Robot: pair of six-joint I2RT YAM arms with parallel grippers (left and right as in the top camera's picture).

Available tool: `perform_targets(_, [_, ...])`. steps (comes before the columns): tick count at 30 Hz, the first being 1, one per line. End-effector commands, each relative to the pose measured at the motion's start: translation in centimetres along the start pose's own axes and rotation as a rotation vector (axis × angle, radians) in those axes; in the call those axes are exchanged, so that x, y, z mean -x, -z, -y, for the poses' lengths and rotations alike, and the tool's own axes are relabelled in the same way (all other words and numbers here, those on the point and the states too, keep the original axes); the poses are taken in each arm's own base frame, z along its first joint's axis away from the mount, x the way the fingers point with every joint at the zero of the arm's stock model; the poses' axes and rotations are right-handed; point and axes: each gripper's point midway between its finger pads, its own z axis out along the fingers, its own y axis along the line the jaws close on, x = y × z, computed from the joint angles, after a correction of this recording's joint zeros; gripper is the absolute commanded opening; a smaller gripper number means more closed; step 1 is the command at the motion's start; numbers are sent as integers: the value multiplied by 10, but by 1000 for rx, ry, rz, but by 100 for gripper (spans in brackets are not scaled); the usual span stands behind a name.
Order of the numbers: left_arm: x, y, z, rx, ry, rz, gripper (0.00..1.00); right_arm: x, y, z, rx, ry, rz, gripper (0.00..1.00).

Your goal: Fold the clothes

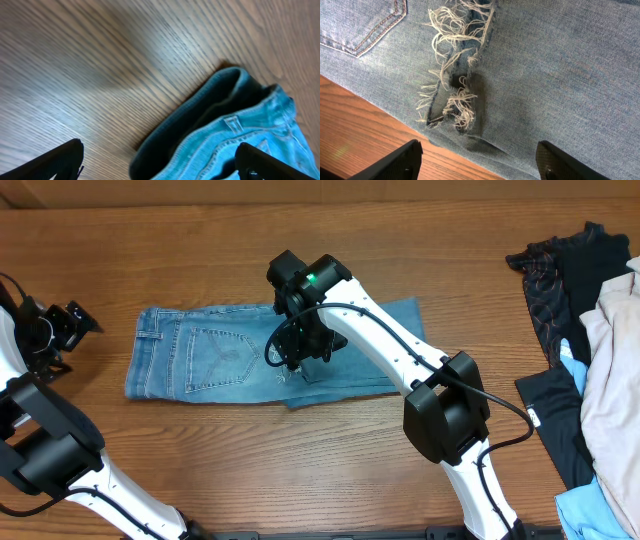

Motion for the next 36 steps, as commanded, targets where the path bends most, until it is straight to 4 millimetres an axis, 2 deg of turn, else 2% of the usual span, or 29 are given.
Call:
perform_targets(1, [-6,-1,26,-89,-79,-21,100,1,-1,-1,7,0,3,76])
perform_targets(7, [-21,-14,50,-80,-222,-49,100,1,0,-1,7,0,6,76])
perform_targets(12, [-36,-36,57,-36,-274,-76,100,0,-1,-1,6,-1,0,76])
perform_targets(17, [-49,-62,44,36,-278,-102,100,-1,-1,-1,5,-1,-4,77])
perform_targets(25, [-73,-102,23,48,-252,-143,98,-1,-1,-1,4,-1,-3,77])
perform_targets(29, [-85,-120,23,4,-250,-154,81,-1,-1,-1,4,-1,-4,76])
perform_targets(31, [-90,-128,20,-1,-249,-158,75,-1,-1,-1,5,-1,-4,77])
perform_targets(36, [-95,-135,16,-1,-249,-158,47,-1,-1,-1,5,-1,-5,76])
